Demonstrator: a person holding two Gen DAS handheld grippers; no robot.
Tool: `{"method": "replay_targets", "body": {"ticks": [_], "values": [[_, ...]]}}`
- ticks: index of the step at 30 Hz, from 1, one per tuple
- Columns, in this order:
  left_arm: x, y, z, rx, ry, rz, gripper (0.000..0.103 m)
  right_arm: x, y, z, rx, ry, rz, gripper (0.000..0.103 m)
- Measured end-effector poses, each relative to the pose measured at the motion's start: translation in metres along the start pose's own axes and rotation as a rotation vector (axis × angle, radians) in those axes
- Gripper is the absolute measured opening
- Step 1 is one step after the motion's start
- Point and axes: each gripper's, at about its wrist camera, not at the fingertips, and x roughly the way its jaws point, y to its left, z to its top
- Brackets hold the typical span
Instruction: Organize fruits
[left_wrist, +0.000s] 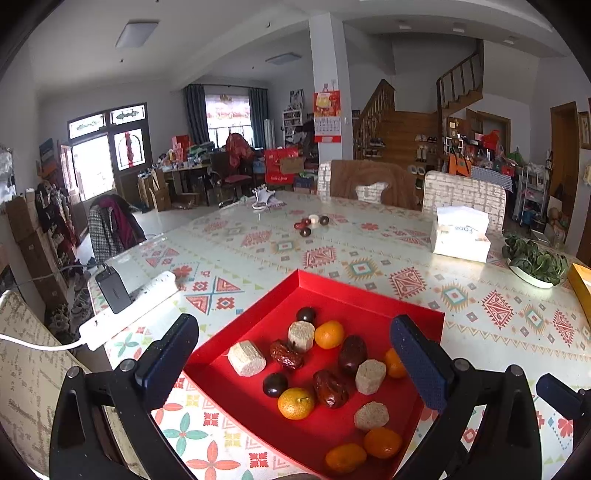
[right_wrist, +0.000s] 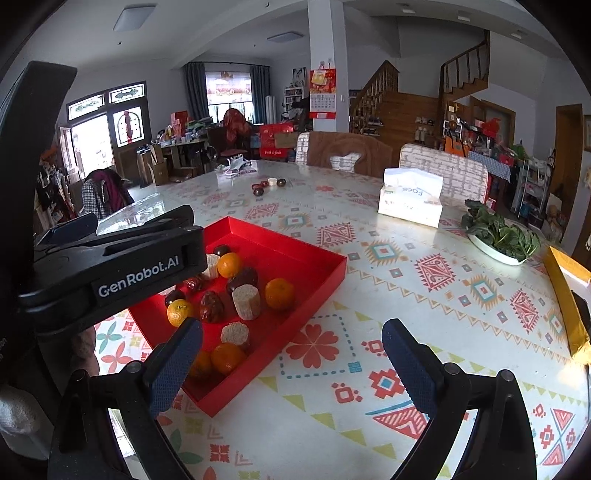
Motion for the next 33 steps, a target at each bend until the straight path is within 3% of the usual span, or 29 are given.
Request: {"method": "replay_targets", "body": {"ticks": [33], "values": [[0.017,-0.005,-0.011,0.009,0.102,-0.082,0.103,0.017,-0.001,-0.005,0.043,0.065,0.019,0.1]]}}
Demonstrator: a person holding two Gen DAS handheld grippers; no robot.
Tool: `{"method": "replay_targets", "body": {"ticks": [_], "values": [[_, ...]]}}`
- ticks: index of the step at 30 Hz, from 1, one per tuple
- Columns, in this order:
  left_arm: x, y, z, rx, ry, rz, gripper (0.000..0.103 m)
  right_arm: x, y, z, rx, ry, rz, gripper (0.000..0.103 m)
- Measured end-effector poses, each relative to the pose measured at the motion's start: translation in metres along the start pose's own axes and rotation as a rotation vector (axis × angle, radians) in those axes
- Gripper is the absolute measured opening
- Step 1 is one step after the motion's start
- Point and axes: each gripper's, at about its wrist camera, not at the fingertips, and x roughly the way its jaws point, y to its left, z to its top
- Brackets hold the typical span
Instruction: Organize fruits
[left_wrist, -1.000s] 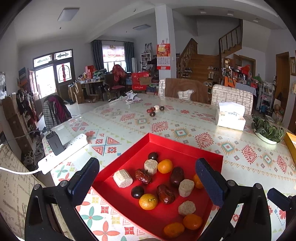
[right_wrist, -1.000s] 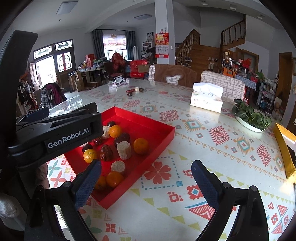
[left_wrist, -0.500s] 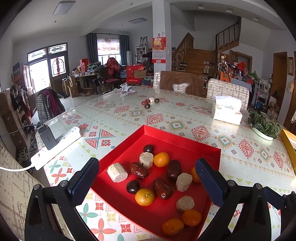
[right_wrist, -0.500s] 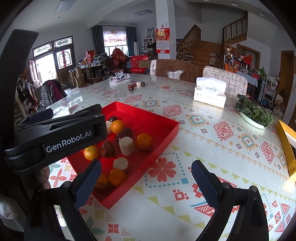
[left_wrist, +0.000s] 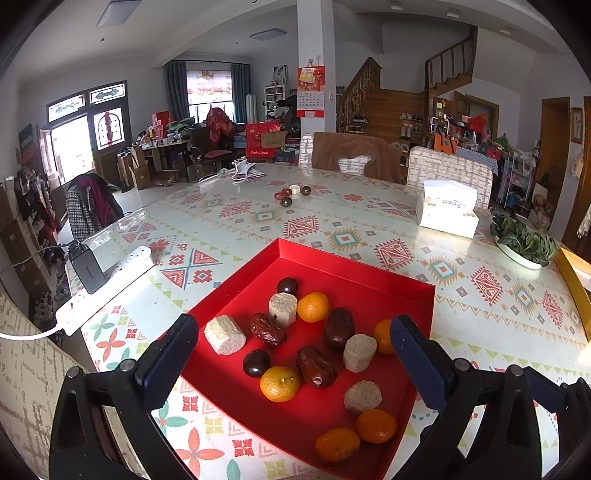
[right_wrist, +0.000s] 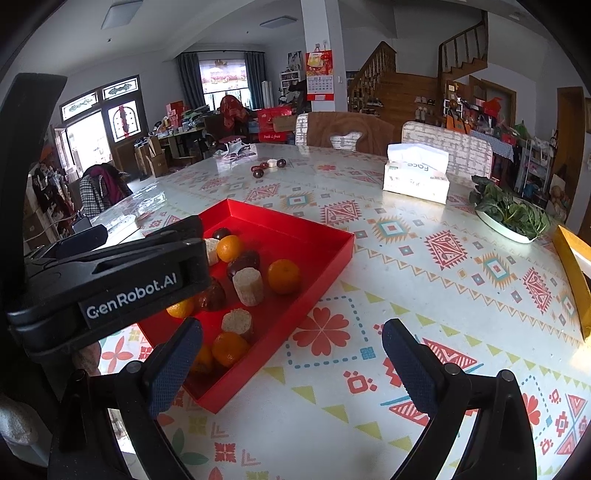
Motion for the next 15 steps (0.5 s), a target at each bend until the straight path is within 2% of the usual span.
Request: {"method": "replay_targets", "body": {"ticks": [15], "values": [[0.0055,-0.0048,-0.0048,0.001,0.026,-0.014,0.103,0.0071,-0.0052,-0.0042,0.022,0.018,0.007,0.1]]}}
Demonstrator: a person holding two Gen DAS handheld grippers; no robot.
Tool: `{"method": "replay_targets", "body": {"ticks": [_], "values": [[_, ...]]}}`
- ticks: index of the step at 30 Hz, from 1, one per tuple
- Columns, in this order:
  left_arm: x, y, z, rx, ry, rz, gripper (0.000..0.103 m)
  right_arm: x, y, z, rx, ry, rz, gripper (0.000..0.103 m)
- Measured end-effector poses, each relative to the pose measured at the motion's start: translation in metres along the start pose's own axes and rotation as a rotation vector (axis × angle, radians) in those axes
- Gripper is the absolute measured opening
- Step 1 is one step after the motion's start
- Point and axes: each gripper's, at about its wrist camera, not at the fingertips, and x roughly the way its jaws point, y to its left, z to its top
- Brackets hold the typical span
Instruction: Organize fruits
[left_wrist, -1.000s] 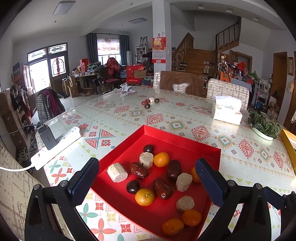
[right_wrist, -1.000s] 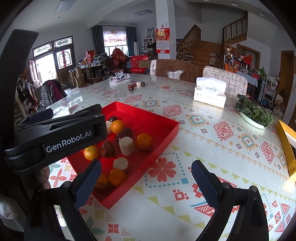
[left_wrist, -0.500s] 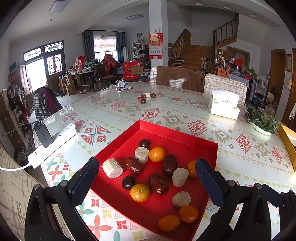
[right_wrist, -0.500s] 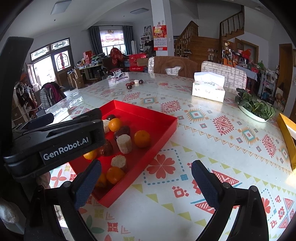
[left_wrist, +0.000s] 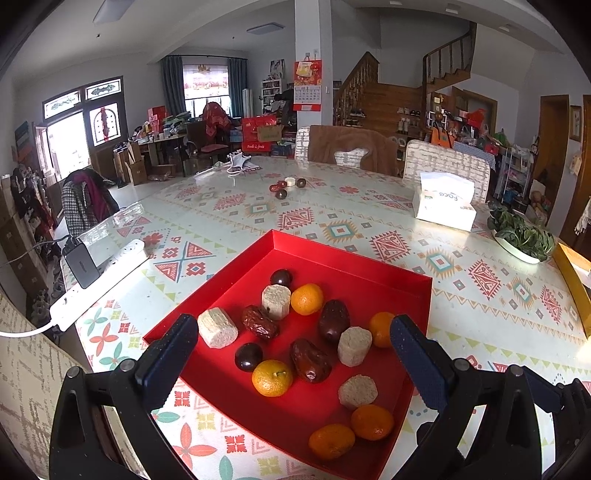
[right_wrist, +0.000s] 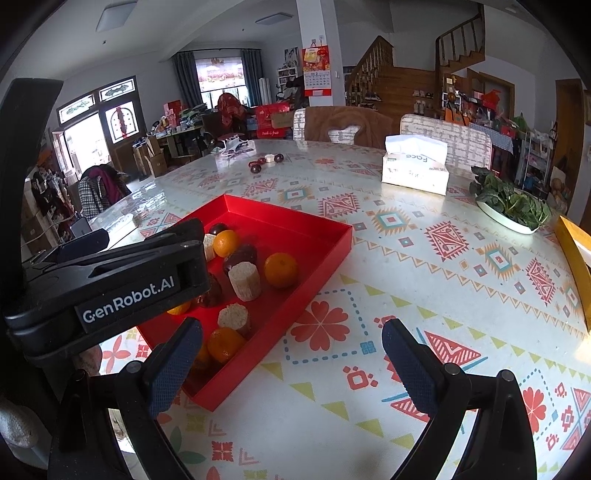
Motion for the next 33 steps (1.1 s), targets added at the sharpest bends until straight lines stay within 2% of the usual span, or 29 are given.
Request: {"method": "replay_targets", "body": {"ticks": [25,33], "values": [[0.0065,0.0035,-0.001,-0.013,0.021,-0.004,0.103,0.0033,0.0032,-0.0013,-0.006,0.009,0.005,0.1],[0.0031,0.0002,-0.0022,-0.006,0.023,-0.047,0.103,0.0027,0.006,-0.0039,-0.013,0.009,0.021,0.1]]}}
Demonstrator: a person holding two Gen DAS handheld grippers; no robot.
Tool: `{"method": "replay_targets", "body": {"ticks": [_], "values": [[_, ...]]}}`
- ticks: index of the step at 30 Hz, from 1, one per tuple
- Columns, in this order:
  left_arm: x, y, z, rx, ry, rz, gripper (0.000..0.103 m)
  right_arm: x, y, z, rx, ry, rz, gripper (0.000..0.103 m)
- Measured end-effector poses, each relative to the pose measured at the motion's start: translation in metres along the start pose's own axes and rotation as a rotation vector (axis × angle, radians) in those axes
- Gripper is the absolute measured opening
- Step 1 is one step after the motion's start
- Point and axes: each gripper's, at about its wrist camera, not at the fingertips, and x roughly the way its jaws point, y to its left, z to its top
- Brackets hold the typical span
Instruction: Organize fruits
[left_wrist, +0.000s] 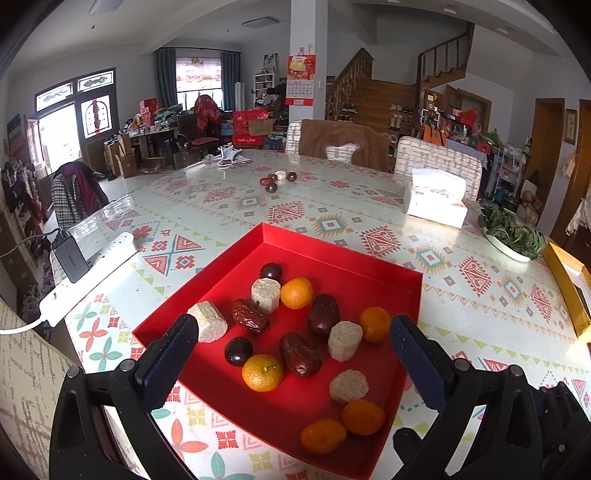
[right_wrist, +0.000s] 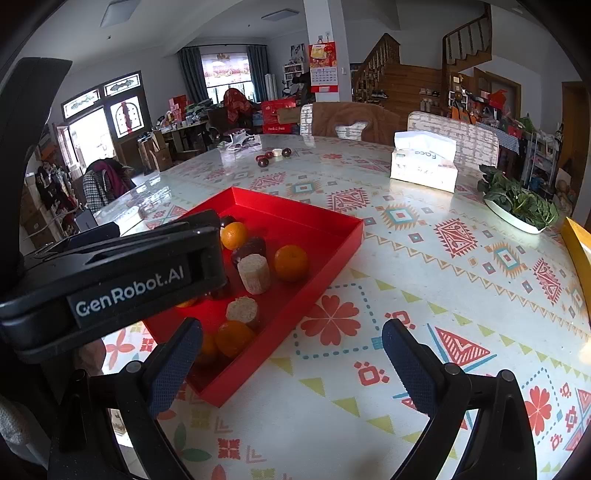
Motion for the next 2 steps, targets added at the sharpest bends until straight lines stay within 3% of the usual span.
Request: {"method": "replay_targets", "body": {"ticks": [2], "values": [[-0.0041,-0.0006,0.0009,0.005,-0.005,0.003,0.103,-0.0041,-0.0036,0.0015,0.015,-0.011,0.006,0.1]]}}
